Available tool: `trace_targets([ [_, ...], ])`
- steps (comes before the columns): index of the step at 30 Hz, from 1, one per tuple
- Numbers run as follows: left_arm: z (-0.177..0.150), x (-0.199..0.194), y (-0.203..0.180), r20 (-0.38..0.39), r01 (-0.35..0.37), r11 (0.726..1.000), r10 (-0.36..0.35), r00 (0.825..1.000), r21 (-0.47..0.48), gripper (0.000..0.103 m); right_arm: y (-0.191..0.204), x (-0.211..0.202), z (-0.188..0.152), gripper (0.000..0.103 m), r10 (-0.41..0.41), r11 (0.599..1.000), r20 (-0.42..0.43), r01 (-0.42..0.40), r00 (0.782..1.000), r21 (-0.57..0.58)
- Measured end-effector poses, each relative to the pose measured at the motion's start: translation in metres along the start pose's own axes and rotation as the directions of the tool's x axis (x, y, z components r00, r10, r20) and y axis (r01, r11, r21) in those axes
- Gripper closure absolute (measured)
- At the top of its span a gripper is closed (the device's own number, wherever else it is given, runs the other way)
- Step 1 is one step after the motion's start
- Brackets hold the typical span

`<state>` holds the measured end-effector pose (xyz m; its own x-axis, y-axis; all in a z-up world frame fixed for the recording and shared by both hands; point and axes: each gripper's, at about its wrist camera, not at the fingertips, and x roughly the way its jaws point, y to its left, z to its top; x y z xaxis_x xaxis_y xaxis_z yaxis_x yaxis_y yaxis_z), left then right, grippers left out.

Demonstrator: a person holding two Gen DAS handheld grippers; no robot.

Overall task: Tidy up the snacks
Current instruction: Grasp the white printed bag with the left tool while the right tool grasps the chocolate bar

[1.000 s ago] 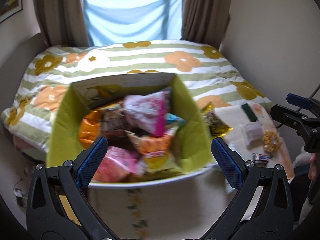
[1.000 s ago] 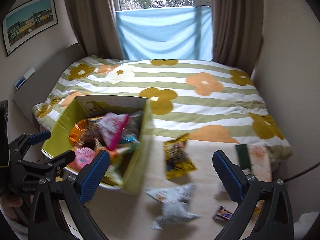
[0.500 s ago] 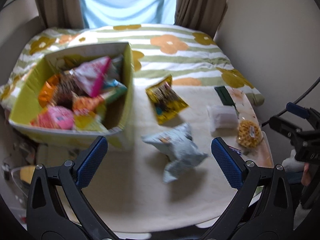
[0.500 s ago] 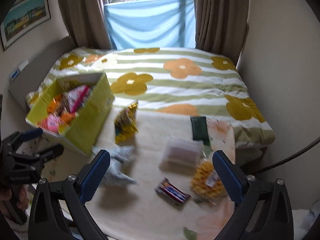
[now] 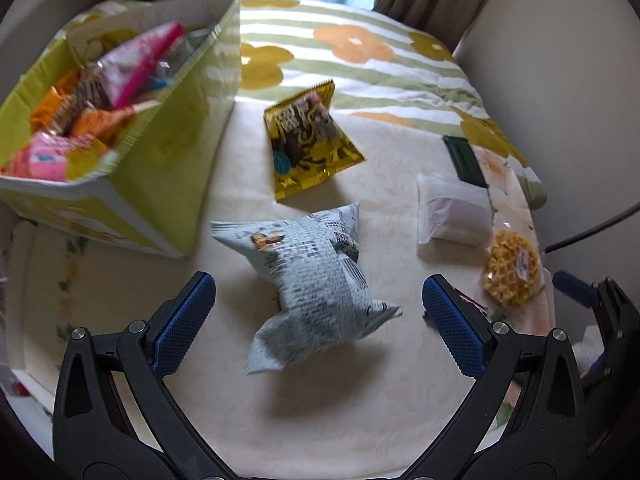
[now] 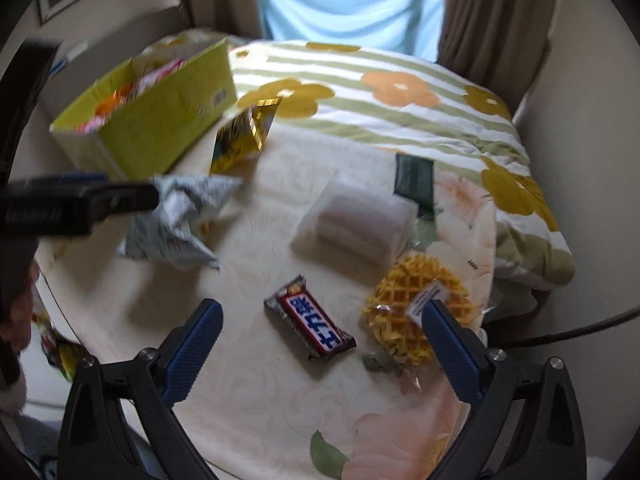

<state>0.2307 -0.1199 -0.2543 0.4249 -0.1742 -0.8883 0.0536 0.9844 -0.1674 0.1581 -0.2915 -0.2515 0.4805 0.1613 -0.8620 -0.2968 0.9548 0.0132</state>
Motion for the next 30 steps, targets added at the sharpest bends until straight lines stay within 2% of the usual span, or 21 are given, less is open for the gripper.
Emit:
trace_targets([
  [2, 0.000, 0.016, -0.001, -0.020, -0.002, 1.000, 0.002, 1.000, -0.014, 0.002, 0.002, 0.010, -0.004, 0.009, -0.004, 0.999, -0.015, 0.003, 1.000, -0.038],
  [4, -0.001, 0.027, -0.001, -0.035, 0.005, 1.000, -0.006, 0.999, -0.020, 0.011, 0.004, 0.020, -0.007, 0.017, -0.004, 0.997, -0.031, 0.002, 1.000, -0.082],
  [5, -0.001, 0.036, -0.002, -0.050, 0.000, 1.000, -0.002, 0.999, -0.026, 0.013, 0.005, 0.025, -0.008, 0.017, -0.005, 0.995, -0.039, 0.001, 0.999, -0.101],
  [8, -0.002, 0.051, 0.000, -0.072, -0.007, 0.999, 0.004, 0.997, -0.046, 0.013, 0.008, 0.038, -0.013, 0.019, -0.005, 0.987, -0.052, -0.003, 0.999, -0.159],
  [10, -0.003, 0.060, 0.002, -0.085, -0.016, 0.998, 0.011, 0.996, -0.061, 0.014, 0.011, 0.044, -0.016, 0.027, -0.002, 0.980, -0.057, -0.010, 0.998, -0.199],
  [15, -0.002, 0.075, 0.005, -0.129, -0.044, 0.997, 0.035, 0.991, -0.065, 0.034, 0.017, 0.053, -0.017, 0.030, 0.013, 0.966, -0.055, -0.027, 0.998, -0.258],
  [20, -0.002, 0.076, 0.001, -0.118, -0.075, 0.997, 0.072, 0.990, -0.024, 0.039, 0.024, 0.058, -0.012, 0.044, 0.036, 0.952, -0.065, -0.054, 0.997, -0.301],
  [23, 0.000, 0.076, 0.002, -0.119, -0.074, 0.997, 0.071, 0.990, -0.019, 0.041, 0.025, 0.062, -0.011, 0.051, 0.049, 0.946, -0.080, -0.072, 0.996, -0.315],
  [28, 0.001, 0.075, 0.002, -0.121, -0.074, 0.997, 0.072, 0.990, -0.010, 0.042, 0.028, 0.068, -0.011, 0.054, 0.067, 0.938, -0.098, -0.096, 0.993, -0.334],
  [30, 0.001, 0.074, 0.002, -0.123, -0.074, 0.997, 0.073, 0.990, -0.001, 0.043, 0.027, 0.070, -0.012, 0.058, 0.068, 0.937, -0.111, -0.101, 0.992, -0.333],
])
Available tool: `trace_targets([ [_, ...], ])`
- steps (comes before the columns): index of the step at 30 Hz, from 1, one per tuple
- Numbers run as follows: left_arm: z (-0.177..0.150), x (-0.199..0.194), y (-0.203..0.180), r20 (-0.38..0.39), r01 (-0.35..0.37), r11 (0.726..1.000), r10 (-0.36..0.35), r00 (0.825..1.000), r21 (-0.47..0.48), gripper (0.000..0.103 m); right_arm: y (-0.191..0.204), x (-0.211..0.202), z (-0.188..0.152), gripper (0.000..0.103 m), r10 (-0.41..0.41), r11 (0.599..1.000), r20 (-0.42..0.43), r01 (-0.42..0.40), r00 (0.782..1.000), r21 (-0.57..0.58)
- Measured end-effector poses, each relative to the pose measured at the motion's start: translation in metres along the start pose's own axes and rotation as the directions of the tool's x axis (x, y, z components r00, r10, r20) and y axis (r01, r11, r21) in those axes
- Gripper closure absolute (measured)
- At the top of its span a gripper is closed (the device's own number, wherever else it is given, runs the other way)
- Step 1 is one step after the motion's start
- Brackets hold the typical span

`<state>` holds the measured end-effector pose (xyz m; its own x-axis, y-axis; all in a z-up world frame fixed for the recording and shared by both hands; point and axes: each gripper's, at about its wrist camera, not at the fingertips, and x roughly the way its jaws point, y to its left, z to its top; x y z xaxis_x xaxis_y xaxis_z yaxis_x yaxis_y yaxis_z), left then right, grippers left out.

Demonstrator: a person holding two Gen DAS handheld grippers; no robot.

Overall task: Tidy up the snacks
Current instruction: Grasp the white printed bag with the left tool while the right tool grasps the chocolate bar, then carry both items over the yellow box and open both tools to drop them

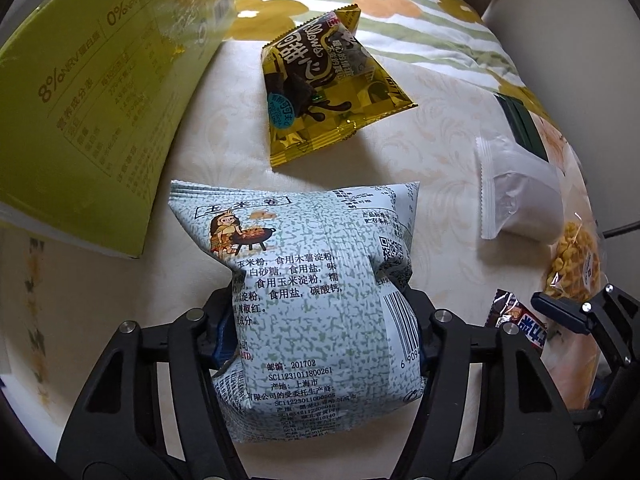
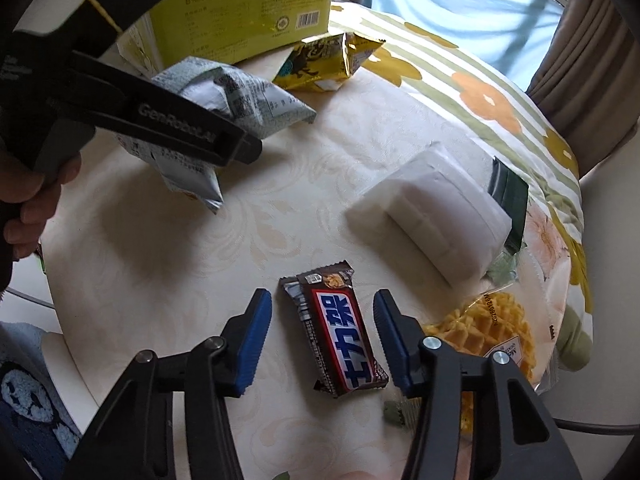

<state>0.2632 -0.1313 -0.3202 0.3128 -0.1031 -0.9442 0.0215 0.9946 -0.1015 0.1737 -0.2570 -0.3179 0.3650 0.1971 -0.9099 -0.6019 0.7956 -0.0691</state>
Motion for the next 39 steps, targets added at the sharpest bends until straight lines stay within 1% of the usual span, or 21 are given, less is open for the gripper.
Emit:
trace_targets([
  [3, 0.002, 0.000, -0.002, 0.001, -0.005, 1.000, 0.005, 1.000, 0.011, 0.043, -0.003, 0.005, -0.002, 0.066, 0.018, 1.000, -0.024, -0.018, 1.000, -0.001],
  [8, 0.002, 0.004, -0.006, -0.005, -0.001, 1.000, 0.001, 1.000, 0.012, 0.043, -0.007, 0.006, -0.006, 0.067, 0.055, 0.998, -0.035, -0.055, 0.998, 0.003],
  [10, 0.002, 0.004, -0.006, -0.006, 0.002, 1.000, -0.001, 1.000, 0.016, 0.043, -0.006, 0.006, -0.007, 0.070, 0.060, 0.998, -0.035, -0.060, 0.998, 0.003],
  [12, 0.002, 0.004, -0.007, -0.006, 0.005, 1.000, -0.005, 1.000, 0.022, 0.043, -0.005, 0.005, -0.007, 0.076, 0.072, 0.997, -0.035, -0.072, 0.997, 0.002],
  [19, 0.001, 0.004, -0.007, -0.001, 0.012, 0.999, -0.012, 1.000, 0.036, 0.043, -0.001, 0.003, -0.007, 0.077, 0.056, 0.998, -0.027, -0.055, 0.998, 0.012],
  [24, 0.002, -0.007, -0.007, 0.019, 0.014, 0.999, -0.015, 1.000, 0.043, 0.044, -0.005, -0.006, -0.003, 0.077, 0.060, 0.996, 0.002, -0.060, 0.998, 0.059],
  [27, 0.005, -0.028, -0.005, 0.057, 0.019, 0.999, -0.021, 0.998, 0.041, 0.044, -0.010, -0.018, 0.003, 0.077, 0.056, 0.994, 0.033, -0.059, 0.998, 0.090],
  [31, 0.009, -0.065, -0.001, 0.123, 0.021, 0.999, -0.025, 0.992, 0.035, 0.044, -0.016, -0.044, 0.015, 0.077, 0.040, 0.990, 0.089, -0.051, 0.995, 0.132],
  [33, 0.010, -0.084, 0.002, 0.149, 0.026, 0.999, -0.029, 0.988, 0.020, 0.044, -0.021, -0.060, 0.024, 0.077, 0.041, 0.984, 0.119, -0.060, 0.992, 0.169],
  [36, 0.015, -0.123, 0.009, 0.225, 0.022, 1.000, -0.025, 0.974, 0.015, 0.044, -0.025, -0.088, 0.041, 0.077, 0.031, 0.977, 0.170, -0.066, 0.985, 0.200],
  [39, 0.022, -0.155, 0.020, 0.293, 0.009, 1.000, -0.014, 0.956, 0.019, 0.044, -0.021, -0.110, 0.061, 0.077, -0.024, 0.983, 0.206, -0.014, 0.978, 0.184],
])
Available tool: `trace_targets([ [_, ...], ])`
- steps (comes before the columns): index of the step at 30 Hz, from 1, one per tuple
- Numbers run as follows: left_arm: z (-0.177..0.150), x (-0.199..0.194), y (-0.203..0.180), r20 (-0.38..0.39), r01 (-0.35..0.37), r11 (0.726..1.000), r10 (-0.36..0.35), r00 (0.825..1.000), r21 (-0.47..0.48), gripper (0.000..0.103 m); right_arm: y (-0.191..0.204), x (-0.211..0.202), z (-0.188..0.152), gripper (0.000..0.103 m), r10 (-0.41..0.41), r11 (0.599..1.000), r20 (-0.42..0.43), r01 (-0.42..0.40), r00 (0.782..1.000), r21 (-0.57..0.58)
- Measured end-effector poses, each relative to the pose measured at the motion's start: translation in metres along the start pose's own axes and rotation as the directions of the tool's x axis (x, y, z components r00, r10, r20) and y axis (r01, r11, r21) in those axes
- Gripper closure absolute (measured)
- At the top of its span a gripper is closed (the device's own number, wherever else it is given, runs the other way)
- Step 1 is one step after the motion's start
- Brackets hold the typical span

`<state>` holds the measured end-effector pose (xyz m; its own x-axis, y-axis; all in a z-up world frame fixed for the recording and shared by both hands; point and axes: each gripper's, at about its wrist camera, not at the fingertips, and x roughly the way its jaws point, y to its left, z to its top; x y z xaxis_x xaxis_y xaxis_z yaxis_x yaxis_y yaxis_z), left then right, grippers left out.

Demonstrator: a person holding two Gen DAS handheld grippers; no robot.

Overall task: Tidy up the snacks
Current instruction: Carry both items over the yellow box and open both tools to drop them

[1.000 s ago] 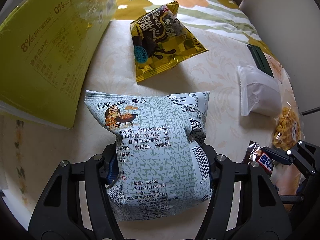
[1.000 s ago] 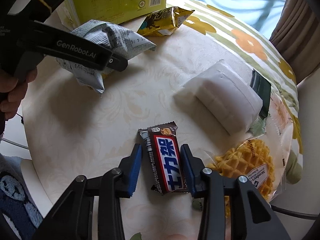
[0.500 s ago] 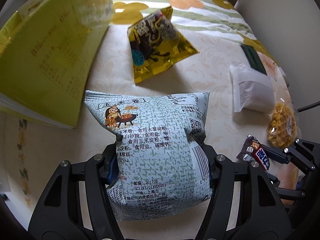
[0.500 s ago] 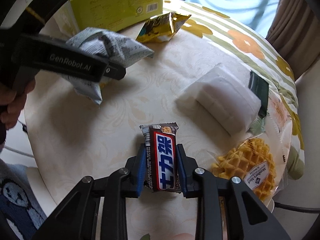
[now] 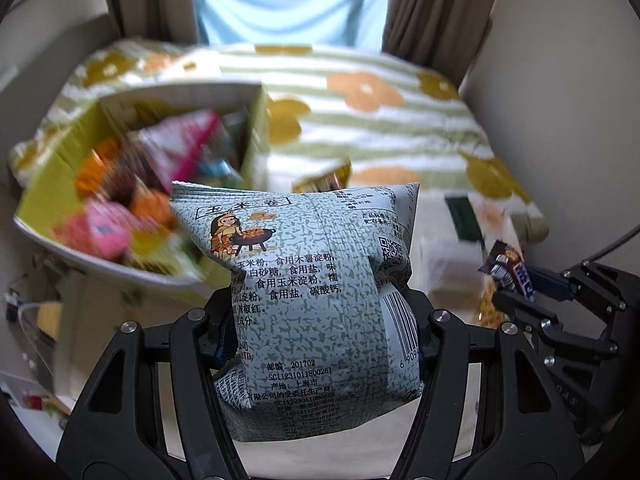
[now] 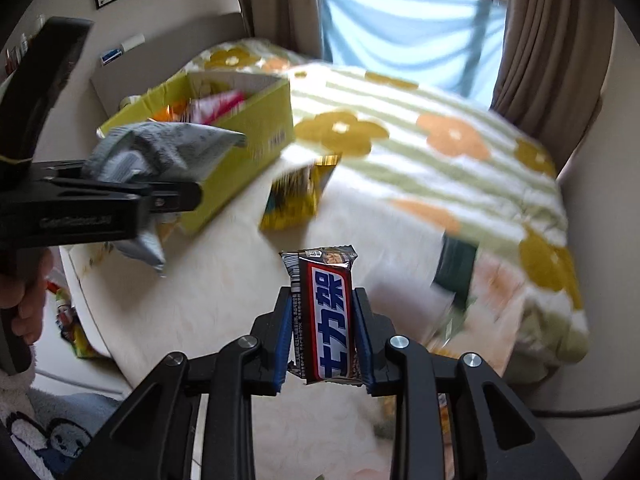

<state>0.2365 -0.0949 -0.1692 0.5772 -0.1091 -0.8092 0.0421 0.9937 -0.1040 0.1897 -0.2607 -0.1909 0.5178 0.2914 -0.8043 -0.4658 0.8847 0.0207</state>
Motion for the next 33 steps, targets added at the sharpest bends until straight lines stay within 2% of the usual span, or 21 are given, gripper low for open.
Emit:
trace_targets([
  [5, 0.023, -0.031, 0.030, 0.071, 0.005, 1.000, -0.005, 0.997, -0.003, 0.044, 0.022, -0.021, 0.037, 0.077, -0.034, 0.999, 0.083, 0.036, 0.996, -0.022],
  [8, 0.041, -0.042, 0.061, 0.101, 0.014, 1.000, -0.014, 0.995, 0.005, 0.044, 0.042, -0.026, 0.063, 0.077, -0.050, 0.998, 0.121, 0.054, 0.991, -0.029],
  [15, 0.075, -0.048, 0.150, 0.101, 0.022, 1.000, -0.023, 0.995, 0.013, 0.044, 0.094, -0.008, 0.126, 0.077, 0.002, 0.994, 0.160, -0.019, 0.987, 0.105],
  [18, 0.087, -0.041, 0.199, 0.085, 0.015, 1.000, -0.015, 0.996, 0.006, 0.044, 0.123, 0.010, 0.154, 0.077, 0.008, 0.994, 0.168, -0.026, 0.986, 0.107],
  [23, 0.101, -0.015, 0.257, 0.027, 0.029, 1.000, -0.029, 0.999, -0.010, 0.044, 0.167, 0.038, 0.191, 0.077, 0.022, 0.992, 0.167, -0.041, 0.986, 0.115],
  [28, 0.108, 0.019, 0.284, -0.042, 0.056, 0.998, -0.055, 0.998, 0.034, 0.044, 0.188, 0.060, 0.204, 0.077, 0.005, 0.986, 0.142, -0.029, 0.990, 0.164],
  [31, 0.111, 0.034, 0.286, -0.065, 0.043, 0.998, -0.040, 0.997, 0.053, 0.043, 0.191, 0.074, 0.206, 0.077, -0.005, 0.979, 0.108, -0.017, 0.994, 0.204],
  [33, 0.113, 0.044, 0.289, -0.081, 0.050, 0.998, -0.046, 0.996, 0.047, 0.039, 0.189, 0.080, 0.206, 0.077, -0.005, 0.975, 0.085, -0.014, 0.996, 0.222],
])
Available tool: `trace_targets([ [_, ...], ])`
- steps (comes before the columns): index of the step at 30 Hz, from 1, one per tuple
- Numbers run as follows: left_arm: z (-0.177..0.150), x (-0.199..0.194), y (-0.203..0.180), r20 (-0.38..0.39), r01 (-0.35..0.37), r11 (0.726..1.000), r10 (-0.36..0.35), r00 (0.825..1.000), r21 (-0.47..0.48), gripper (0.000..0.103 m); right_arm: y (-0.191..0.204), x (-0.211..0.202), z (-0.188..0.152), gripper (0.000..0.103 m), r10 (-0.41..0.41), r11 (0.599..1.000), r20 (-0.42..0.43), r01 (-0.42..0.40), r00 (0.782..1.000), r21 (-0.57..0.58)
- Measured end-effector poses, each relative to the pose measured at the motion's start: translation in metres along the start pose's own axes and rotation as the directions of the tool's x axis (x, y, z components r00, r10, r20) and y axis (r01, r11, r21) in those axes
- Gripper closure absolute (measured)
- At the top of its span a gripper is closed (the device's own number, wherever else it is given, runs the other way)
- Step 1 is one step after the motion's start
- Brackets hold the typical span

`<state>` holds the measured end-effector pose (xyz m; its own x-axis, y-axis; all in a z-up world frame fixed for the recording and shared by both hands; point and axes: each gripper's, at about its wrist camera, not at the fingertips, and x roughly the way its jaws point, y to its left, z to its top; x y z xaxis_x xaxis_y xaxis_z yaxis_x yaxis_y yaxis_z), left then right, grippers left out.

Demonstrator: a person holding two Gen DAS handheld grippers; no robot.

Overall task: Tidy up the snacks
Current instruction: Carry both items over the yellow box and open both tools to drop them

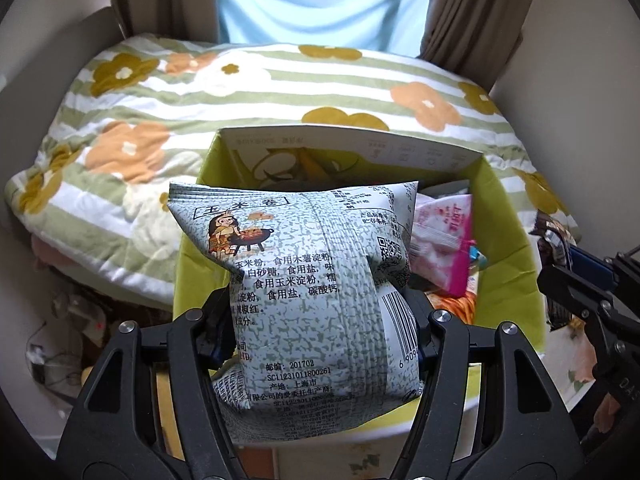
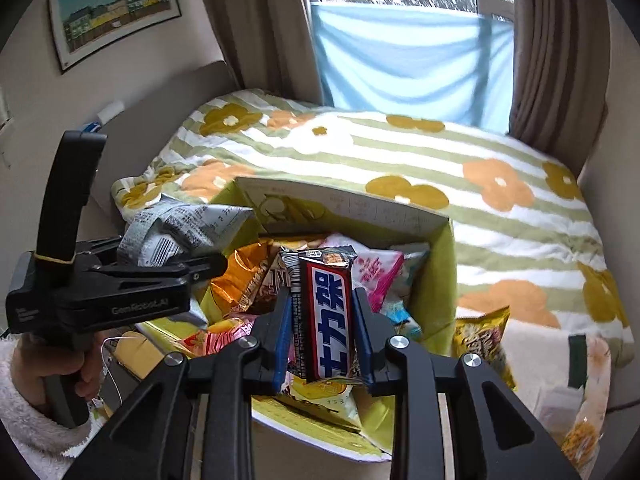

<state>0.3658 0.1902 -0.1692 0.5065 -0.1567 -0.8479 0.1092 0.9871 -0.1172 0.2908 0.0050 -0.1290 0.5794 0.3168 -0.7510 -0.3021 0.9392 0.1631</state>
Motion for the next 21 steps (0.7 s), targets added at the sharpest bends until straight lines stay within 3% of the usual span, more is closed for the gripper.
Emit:
trace_targets([
  [1, 0.002, 0.004, 0.001, -0.009, 0.018, 1.000, -0.018, 1.000, -0.006, 0.037, -0.001, 0.003, 0.000, 0.077, -0.006, 1.000, -0.009, 0.006, 1.000, 0.009],
  [3, 0.006, 0.010, 0.002, -0.024, 0.027, 1.000, -0.027, 0.999, -0.014, 0.000, -0.006, 0.008, 0.002, 0.077, -0.010, 1.000, -0.018, 0.010, 1.000, 0.023],
  [7, 0.003, 0.011, 0.007, -0.031, -0.009, 1.000, 0.008, 0.999, -0.019, 0.000, -0.008, 0.017, 0.003, 0.077, 0.006, 1.000, -0.036, -0.005, 0.999, 0.031],
  [11, -0.006, 0.008, 0.015, -0.056, 0.022, 0.998, -0.025, 0.998, -0.061, 0.001, -0.009, 0.027, 0.005, 0.077, 0.032, 0.999, -0.058, -0.029, 0.998, 0.039],
  [21, -0.020, -0.009, 0.019, -0.033, 0.009, 0.998, -0.011, 0.999, -0.064, 0.001, -0.006, 0.044, 0.006, 0.077, 0.071, 0.996, -0.099, -0.067, 0.992, 0.051],
])
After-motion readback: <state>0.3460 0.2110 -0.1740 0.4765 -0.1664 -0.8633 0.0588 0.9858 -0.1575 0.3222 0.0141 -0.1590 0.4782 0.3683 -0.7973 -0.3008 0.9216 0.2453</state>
